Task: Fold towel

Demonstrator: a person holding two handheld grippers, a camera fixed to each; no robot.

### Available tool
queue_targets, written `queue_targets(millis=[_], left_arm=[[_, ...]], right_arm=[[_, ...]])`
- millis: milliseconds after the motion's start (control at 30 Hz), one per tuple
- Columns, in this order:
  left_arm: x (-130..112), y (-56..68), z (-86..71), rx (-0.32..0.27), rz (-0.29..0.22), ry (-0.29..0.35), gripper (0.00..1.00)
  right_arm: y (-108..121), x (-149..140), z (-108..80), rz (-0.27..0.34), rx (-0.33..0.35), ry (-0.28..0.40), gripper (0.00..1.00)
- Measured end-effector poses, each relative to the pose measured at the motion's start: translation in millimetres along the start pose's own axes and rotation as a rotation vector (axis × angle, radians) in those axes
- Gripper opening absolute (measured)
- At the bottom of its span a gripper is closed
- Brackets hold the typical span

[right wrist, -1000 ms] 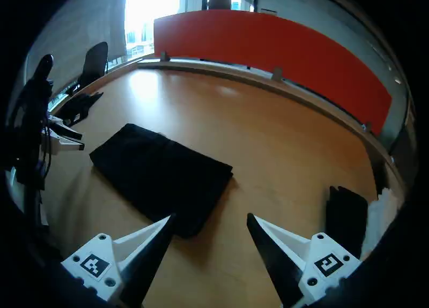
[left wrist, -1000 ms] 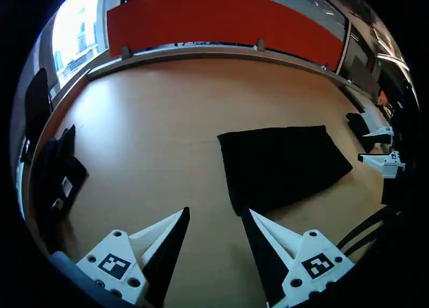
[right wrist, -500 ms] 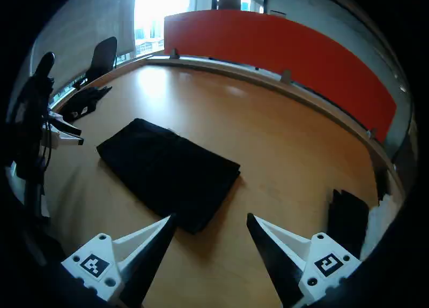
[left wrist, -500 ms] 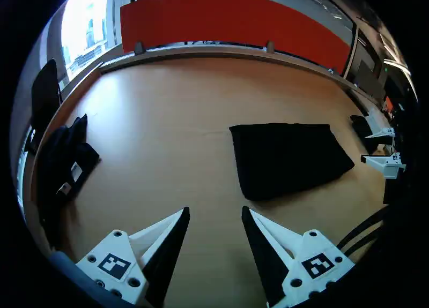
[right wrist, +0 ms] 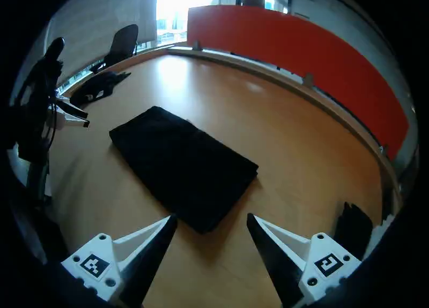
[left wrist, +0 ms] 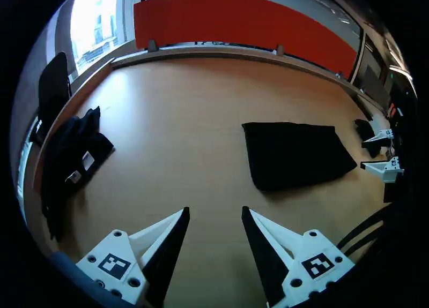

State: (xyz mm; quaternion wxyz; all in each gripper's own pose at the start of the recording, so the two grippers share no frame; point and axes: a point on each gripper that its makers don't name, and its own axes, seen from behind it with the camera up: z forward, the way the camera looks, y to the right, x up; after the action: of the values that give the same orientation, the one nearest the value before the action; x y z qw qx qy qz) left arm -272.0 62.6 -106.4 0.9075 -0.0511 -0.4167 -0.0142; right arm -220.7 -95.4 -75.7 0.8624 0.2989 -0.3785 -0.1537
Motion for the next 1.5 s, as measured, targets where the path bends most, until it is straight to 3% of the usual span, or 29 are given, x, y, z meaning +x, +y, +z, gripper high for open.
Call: queue_targets(millis=[367,567,1067,1233,1500], left_arm=[[-7,-12.5,-6.7,0.022,-0.022,-0.005,0.71],[-9,-16.9,-7.9,0.028,-0.030,-0.006,0.71],[-14,-20.9,-9.7,0.028,-0.031,-0.015,0.71],[-14,-21.2,-9.5,0.027,-0.032,-0.015,0.71],[-15,-21.7,-10.7,0.028,-0.032,-0.015,0.71]], right_arm=[[2,-6,6.8,-0.044,0.032,-0.030,1.00],[-1,-20,13.0,-0.065,0.059,-0.065,0.95],[-4,-33,22.0,-0.066,0.082,-0.099,0.61],[-5,-34,23.4,-0.052,0.089,-0.115,0.36],[-7,-35,24.0,-0.055,0.101,-0.124,0.22]])
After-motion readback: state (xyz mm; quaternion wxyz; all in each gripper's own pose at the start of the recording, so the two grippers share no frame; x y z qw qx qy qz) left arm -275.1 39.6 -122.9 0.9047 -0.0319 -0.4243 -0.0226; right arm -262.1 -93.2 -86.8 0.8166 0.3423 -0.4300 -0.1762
